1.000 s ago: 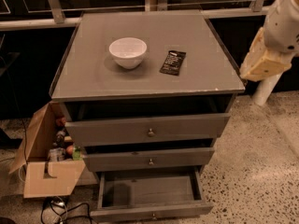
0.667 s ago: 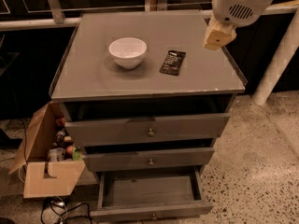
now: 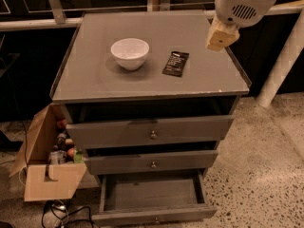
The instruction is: Close bottom drawer
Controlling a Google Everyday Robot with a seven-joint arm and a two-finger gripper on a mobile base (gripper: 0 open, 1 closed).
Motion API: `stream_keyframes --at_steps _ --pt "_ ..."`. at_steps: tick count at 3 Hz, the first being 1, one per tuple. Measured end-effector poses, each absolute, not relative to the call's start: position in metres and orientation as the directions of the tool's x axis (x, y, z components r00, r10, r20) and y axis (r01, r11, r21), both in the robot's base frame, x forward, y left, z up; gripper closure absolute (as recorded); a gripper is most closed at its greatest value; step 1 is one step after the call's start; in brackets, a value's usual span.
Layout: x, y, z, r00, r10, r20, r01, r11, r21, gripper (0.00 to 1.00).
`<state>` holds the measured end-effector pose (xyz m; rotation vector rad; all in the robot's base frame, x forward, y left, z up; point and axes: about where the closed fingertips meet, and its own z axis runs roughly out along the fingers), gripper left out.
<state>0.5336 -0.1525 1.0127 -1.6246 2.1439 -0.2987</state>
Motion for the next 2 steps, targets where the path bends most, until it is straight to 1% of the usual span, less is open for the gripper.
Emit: stream_keyframes --at_steps 2 --pt "0.5336 -0.1525 1.0127 -0.22 -0.953 -0.208 -0.86 0.29 -0.42 0.36"
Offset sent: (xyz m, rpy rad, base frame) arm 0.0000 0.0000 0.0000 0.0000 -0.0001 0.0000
